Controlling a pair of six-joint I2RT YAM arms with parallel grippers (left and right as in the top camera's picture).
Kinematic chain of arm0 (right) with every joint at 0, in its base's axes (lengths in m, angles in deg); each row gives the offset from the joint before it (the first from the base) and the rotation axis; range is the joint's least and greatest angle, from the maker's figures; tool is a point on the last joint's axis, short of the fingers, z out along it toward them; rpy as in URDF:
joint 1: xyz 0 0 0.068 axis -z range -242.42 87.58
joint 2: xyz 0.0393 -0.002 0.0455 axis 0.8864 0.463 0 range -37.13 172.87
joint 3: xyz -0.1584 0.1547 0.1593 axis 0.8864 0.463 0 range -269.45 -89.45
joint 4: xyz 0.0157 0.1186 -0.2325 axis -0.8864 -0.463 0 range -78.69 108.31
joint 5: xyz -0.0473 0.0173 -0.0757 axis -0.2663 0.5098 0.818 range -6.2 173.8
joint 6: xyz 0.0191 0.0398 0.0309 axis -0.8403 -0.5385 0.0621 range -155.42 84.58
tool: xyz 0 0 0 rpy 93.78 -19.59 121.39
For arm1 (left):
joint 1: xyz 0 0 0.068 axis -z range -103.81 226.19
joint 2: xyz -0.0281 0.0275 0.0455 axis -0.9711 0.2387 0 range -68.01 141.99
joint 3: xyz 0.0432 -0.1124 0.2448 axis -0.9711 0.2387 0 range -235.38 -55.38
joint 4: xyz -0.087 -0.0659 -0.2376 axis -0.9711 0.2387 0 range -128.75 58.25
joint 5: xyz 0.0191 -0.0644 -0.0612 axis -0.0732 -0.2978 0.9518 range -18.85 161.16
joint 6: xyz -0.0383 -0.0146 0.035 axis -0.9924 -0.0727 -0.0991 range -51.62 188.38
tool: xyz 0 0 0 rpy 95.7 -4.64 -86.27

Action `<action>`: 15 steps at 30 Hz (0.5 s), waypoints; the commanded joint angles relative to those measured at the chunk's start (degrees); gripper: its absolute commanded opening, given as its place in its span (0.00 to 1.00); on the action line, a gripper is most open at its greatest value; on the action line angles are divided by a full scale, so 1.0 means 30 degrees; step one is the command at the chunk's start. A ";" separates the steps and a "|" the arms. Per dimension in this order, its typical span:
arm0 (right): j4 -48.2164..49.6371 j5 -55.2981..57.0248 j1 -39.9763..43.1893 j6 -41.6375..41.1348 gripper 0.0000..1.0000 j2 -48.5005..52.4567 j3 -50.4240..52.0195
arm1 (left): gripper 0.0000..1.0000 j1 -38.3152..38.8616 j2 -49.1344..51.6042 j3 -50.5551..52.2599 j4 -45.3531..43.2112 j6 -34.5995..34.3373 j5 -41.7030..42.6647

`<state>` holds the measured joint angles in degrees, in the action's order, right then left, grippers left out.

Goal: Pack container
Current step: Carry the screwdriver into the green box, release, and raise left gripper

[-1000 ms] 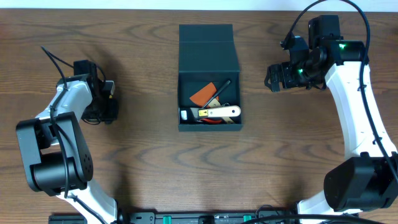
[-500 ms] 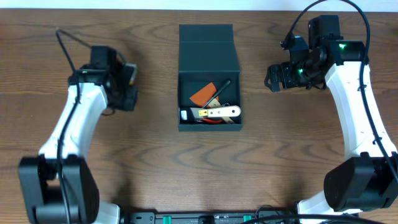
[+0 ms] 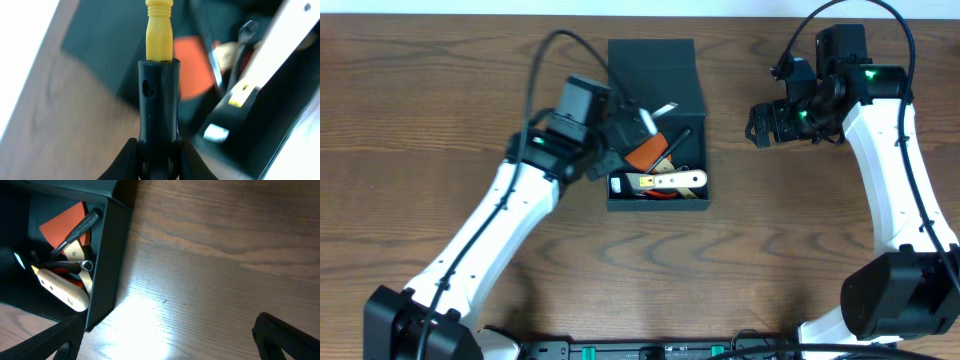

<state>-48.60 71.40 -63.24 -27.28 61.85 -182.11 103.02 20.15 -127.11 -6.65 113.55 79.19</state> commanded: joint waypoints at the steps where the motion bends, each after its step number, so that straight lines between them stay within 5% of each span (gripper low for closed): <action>1: -0.0058 -0.0015 0.0124 0.0226 0.99 0.0117 -0.0022 | 0.06 0.0634 0.0678 -0.0299 -0.0663 0.1792 0.0124; 15: -0.0058 -0.0015 0.0124 0.0226 0.99 0.0117 -0.0022 | 0.06 0.1151 0.4371 -0.0299 -0.1362 0.1690 0.0182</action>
<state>-48.60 71.40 -63.24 -27.28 61.85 -182.11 106.43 31.06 -127.11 -10.22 118.01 79.38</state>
